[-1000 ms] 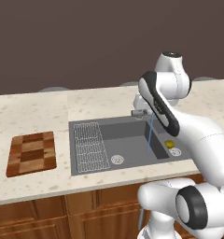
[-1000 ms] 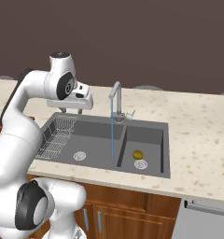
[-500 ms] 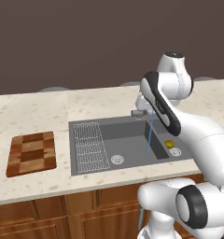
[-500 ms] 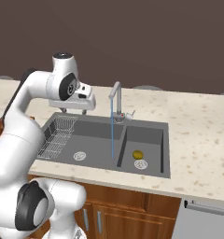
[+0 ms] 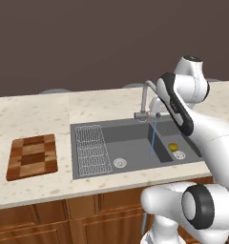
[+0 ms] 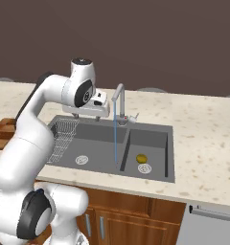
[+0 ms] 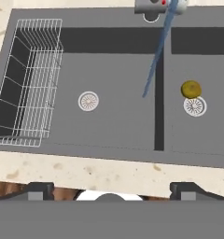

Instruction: Pick the orange from the sink and place it on the cutting board to airdry. Then turn off the sink faucet.

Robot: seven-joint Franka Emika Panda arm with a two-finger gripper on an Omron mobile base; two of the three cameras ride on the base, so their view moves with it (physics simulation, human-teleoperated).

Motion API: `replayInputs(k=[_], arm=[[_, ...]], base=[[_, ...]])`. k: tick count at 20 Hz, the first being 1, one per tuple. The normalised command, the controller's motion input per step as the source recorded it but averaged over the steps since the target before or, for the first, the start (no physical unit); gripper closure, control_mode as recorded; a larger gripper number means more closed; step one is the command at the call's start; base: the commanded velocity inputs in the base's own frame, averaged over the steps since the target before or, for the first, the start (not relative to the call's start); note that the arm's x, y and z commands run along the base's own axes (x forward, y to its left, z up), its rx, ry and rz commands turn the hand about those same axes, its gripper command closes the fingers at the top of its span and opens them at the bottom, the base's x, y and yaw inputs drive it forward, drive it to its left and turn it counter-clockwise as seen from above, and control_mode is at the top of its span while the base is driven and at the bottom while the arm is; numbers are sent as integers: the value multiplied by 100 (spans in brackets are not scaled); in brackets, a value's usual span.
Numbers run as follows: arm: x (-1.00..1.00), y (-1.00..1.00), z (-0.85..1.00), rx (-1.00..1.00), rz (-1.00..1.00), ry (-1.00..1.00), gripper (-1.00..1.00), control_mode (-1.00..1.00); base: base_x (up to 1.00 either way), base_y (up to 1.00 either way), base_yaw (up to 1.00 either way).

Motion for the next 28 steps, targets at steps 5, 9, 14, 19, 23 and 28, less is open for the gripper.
replayInputs(k=[5, 9, 14, 19, 23, 28], arm=[[19, -38, -2, 5, -3, 4, -100, -100], [29, -27, -5, 5, -10, 5, -100, -100], [21, -31, -4, 5, -8, 6, -100, -100], [16, -33, 0, 6, -8, 9, -100, -100], [18, -29, -1, 5, -9, 9, -100, -100], [28, -21, -8, 4, -15, 9, -100, -100]], base=[[0, 0, 0], [0, 0, 0], [0, 0, 0], [0, 0, 0], [0, 0, 0], [0, 0, 0]])
